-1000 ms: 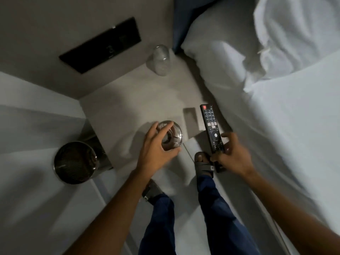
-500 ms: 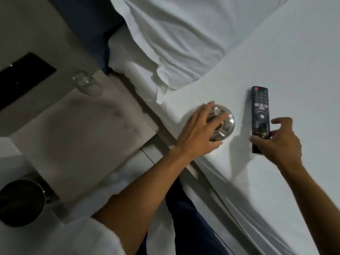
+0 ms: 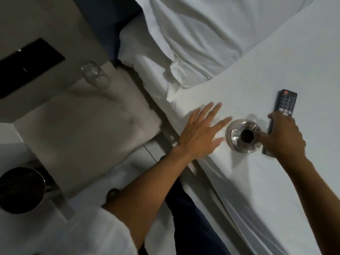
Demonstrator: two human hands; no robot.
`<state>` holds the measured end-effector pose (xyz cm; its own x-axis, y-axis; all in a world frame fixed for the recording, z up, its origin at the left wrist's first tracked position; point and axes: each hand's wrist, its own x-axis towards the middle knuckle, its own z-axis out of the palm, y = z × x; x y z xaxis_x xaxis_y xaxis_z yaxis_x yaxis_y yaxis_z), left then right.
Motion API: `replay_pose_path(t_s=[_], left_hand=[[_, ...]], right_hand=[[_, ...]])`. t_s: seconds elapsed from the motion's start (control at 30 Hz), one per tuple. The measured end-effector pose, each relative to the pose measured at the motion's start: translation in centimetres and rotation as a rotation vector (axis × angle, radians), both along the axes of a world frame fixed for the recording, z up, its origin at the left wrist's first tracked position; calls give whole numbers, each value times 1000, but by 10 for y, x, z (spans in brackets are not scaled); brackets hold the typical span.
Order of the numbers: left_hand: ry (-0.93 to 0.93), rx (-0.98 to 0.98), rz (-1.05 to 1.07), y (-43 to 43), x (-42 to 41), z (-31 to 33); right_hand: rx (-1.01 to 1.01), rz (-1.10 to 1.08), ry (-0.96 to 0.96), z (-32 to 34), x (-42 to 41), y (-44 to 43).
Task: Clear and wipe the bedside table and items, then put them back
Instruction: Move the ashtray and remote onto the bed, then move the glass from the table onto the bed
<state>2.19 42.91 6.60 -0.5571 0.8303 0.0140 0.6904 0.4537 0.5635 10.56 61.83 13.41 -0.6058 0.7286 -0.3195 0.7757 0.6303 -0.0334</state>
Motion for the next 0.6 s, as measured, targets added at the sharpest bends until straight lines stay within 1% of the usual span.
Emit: replay_pose_path(t_s=[0.07,0.13,0.23,0.33,0.43,0.5,0.6], left_hand=[[77,34,172,-38,-18,-3],[118,18,302,-75,-39,-10],[121,-156,461,-145,-80,-20],[9,-388,595,-211,-116,-32],[-114,-573,693,-268,-138,-43],[-175,-624,712,-291,-145,-46],[-219,-581,726,-313,-139,-47]], right_hand=[[-2,137,117,3,-27,-31],[-39,237,233,1,-59,-66],[-207,384,348,-17,-119,-140],[-362,612,284,-46,-178,-218],[-406,796,166,-81,-231,-279],[-365,862,128,-100,-265,-302],[-285,952,69,-119,-315,-328]])
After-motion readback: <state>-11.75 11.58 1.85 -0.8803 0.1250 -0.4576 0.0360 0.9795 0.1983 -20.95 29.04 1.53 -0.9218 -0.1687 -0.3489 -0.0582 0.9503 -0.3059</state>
